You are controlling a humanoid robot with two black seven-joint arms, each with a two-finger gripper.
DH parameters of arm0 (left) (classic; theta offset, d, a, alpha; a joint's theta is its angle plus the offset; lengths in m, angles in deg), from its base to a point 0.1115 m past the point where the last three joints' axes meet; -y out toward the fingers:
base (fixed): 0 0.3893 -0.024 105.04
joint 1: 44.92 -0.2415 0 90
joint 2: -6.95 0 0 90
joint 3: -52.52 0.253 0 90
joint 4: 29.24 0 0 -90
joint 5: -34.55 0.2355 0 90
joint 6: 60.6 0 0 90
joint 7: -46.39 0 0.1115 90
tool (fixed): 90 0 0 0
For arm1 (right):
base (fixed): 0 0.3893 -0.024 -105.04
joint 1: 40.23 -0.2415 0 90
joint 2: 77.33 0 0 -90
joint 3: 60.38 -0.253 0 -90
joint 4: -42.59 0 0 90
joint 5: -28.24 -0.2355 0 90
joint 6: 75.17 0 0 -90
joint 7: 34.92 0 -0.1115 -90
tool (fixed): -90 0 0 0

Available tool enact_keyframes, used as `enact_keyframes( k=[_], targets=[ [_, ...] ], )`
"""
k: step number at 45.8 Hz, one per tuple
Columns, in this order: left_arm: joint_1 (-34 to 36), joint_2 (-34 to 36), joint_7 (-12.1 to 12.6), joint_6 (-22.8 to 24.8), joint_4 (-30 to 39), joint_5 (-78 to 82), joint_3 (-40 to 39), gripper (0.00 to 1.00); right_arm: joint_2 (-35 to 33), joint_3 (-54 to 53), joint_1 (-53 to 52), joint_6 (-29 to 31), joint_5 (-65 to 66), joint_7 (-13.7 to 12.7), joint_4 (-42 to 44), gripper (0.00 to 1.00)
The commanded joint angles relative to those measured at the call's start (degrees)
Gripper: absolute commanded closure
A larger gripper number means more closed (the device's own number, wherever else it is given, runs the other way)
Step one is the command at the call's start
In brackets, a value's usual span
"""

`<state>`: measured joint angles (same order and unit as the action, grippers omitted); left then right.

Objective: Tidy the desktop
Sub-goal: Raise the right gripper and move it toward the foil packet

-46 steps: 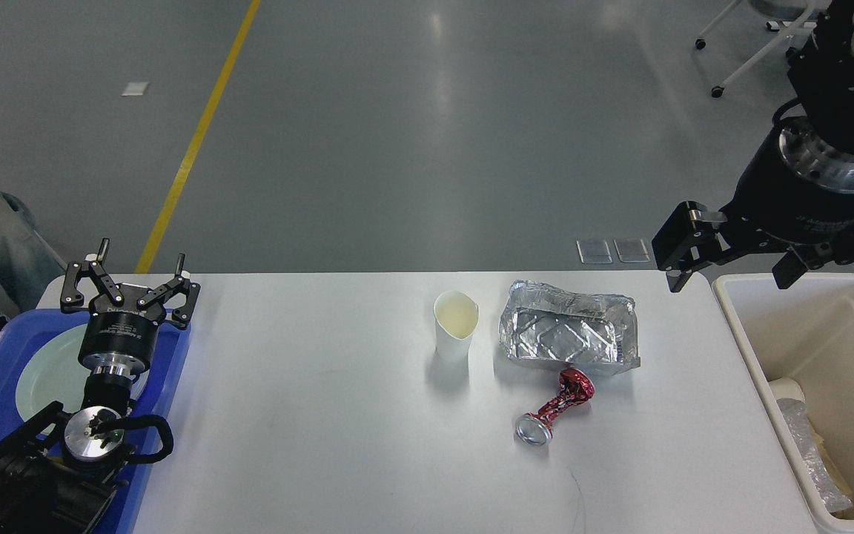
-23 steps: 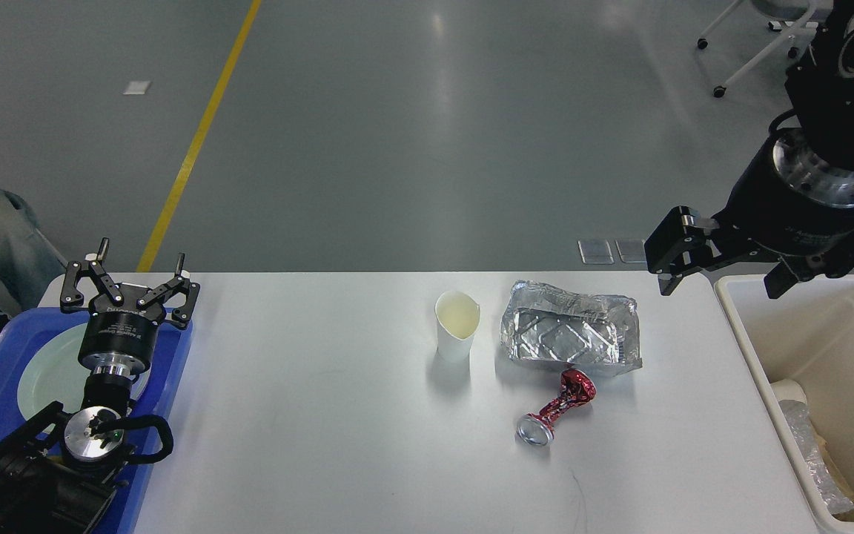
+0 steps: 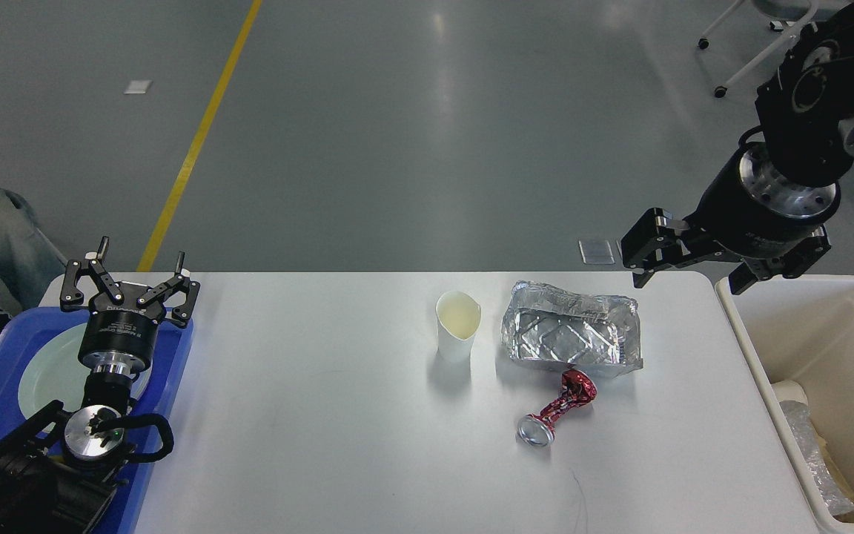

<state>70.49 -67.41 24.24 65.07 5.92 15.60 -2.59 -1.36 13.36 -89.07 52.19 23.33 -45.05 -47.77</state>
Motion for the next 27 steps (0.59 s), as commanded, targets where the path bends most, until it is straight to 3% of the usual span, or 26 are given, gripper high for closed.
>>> enact_keyframes(
  k=[1,13,22,27],
  targets=[
    [-0.01,0.00,0.00,0.01,0.00,0.05,0.00,0.04,0.23,-0.35,6.99,-6.15,0.07,-0.06,3.52,0.00],
    [-0.01,0.00,0.00,0.01,0.00,0.05,0.00,0.04,0.32,-0.26,30.45,-18.98,1.74,0.02,18.54,0.00],
    [-0.01,0.00,0.00,0.01,0.00,0.05,0.00,0.04,0.32,-1.49,44.25,-19.61,6.31,1.52,31.64,0.00],
    [-0.01,0.00,0.00,-0.08,0.00,-0.04,0.00,0.04,0.41,-4.30,47.43,-19.60,6.49,3.01,33.32,0.00]
  ],
)
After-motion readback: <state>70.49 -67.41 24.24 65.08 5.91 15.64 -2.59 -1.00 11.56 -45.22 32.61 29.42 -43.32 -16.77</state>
